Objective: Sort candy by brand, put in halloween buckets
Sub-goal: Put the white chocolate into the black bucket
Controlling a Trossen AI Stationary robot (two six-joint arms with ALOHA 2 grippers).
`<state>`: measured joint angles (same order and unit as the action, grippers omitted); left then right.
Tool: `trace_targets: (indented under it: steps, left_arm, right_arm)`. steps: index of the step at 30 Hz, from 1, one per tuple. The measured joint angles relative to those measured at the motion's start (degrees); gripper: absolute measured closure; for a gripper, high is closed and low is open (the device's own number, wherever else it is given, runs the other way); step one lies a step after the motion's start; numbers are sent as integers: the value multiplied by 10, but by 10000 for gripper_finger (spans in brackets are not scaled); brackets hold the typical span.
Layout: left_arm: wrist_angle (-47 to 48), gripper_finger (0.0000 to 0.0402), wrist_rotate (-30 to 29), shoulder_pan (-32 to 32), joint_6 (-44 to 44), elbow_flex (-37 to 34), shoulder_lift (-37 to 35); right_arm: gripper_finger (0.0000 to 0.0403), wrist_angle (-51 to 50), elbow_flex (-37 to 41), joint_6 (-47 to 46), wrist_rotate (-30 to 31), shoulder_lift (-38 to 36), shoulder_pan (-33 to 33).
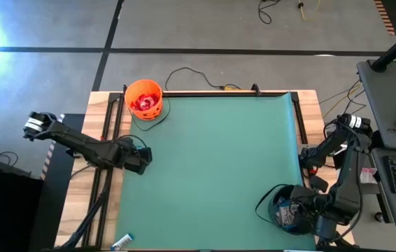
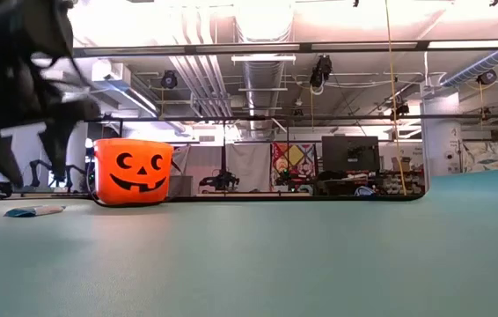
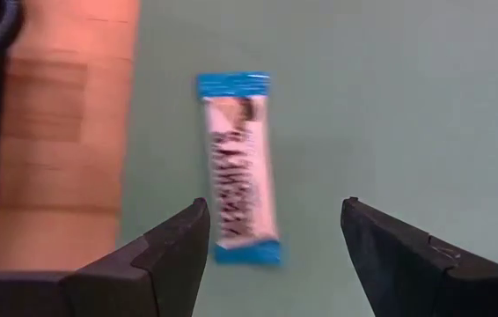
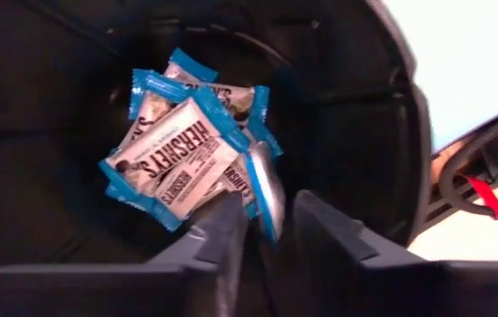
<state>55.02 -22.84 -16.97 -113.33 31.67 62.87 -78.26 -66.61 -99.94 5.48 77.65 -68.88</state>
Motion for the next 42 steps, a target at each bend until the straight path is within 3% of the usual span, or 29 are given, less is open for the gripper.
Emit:
trace_targets:
  steps: [6,10,16,23,25,29,31,36,42]
  left_arm:
    - [-61,161,-44,0,-3,-39,58]
    - [-127,161,-93,-1,10,-48,113]
    - [-129,161,-124,-11,7,-43,211]
    - [-164,168,-220,-59,-9,-44,291]
    - [-165,170,-235,-70,-35,-45,310]
    - [-165,170,-261,-97,-70,-47,342]
    - [-166,171,-271,-108,-72,-47,357]
    - [-164,191,-282,-123,-78,-42,385]
    - [-171,271,-307,-123,-92,-39,410]
  right_arm:
    - [223,6,-22,15,0,-2,0]
    - [193,-27,-62,6,11,-7,0]
    - [191,-95,-119,-20,76,-8,2]
    - [197,-118,-158,-10,140,-8,18]
    - [197,-118,-171,19,191,-8,27]
    - [197,-95,-208,115,360,-8,57]
    - [197,-68,-219,186,412,-8,88]
    - [197,69,-221,417,411,-7,195]
    - [197,334,-219,718,412,-7,300]
